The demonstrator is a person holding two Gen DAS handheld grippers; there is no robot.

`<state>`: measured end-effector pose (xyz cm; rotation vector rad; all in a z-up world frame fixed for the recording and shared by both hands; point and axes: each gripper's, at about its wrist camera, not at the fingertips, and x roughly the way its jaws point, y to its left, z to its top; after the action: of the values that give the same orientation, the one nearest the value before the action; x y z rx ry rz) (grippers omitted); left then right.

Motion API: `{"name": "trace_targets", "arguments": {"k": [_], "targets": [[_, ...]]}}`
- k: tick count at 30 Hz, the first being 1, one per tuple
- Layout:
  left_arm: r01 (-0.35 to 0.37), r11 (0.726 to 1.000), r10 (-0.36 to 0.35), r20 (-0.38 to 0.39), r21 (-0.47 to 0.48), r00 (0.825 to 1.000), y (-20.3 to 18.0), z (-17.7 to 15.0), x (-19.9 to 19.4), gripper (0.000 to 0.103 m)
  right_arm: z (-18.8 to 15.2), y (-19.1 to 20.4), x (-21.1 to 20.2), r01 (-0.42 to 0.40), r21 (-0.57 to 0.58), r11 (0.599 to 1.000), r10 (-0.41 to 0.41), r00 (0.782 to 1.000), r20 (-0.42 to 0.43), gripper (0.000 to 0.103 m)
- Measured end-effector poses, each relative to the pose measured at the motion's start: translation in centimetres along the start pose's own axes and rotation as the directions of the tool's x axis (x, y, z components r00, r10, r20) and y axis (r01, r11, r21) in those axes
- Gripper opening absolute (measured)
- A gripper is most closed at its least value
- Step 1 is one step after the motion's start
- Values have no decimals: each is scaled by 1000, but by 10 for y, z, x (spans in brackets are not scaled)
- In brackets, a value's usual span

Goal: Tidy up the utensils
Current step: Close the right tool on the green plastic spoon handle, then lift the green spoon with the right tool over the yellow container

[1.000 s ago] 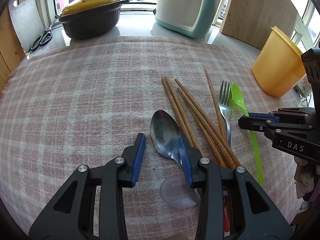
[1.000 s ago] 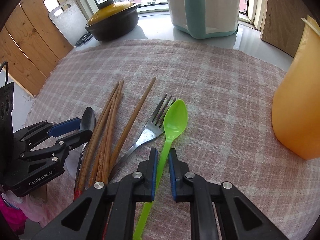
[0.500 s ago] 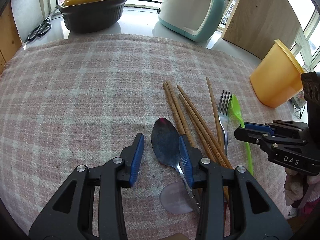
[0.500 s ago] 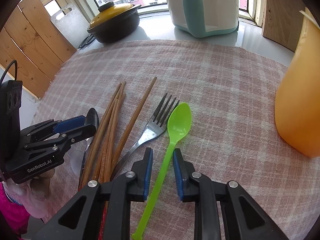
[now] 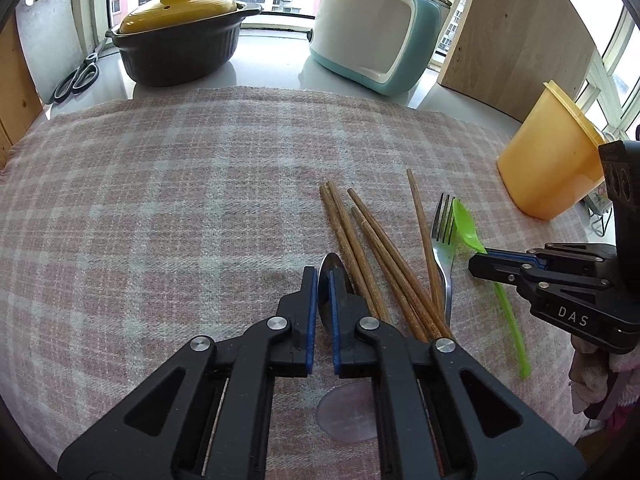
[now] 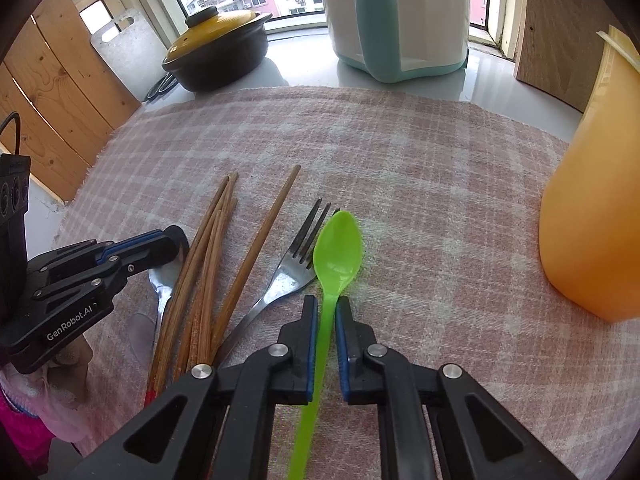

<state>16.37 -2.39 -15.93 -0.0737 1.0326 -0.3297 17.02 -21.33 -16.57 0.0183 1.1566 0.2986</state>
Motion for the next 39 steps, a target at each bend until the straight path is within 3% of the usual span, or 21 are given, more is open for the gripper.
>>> {"name": "trace_targets", "arguments": {"k": [12,20,24,26,28,35,39], "targets": [[-21,999,21,7,38,1000,-12,0,-9,0,-4,-3,-14,9,10,1000,-9,999,41,3],[-47,997,50,-41,55,998,-10,2,2,1,-5,-8,-23,11,26,1000,-13,998,62,3],[-22,998,27,-85,56,996,-10,0,7,11,-7,-8,-25,7,29,1000,-9,998,67,3],[-19,998,25,-96,59,995,-11,-2,9,24,-8,-8,-25,6,28,1000,-8,998,67,3],[-17,998,22,-88,61,996,-12,-3,9,25,-9,-8,-25,6,27,1000,-8,998,68,3],[-31,996,33,-27,86,999,-20,-2,1,1,-12,-9,-27,9,32,999,-11,998,66,3],[-24,991,25,-13,129,1000,-30,-4,-6,0,-14,-11,-30,11,32,999,-14,997,72,3]]}}
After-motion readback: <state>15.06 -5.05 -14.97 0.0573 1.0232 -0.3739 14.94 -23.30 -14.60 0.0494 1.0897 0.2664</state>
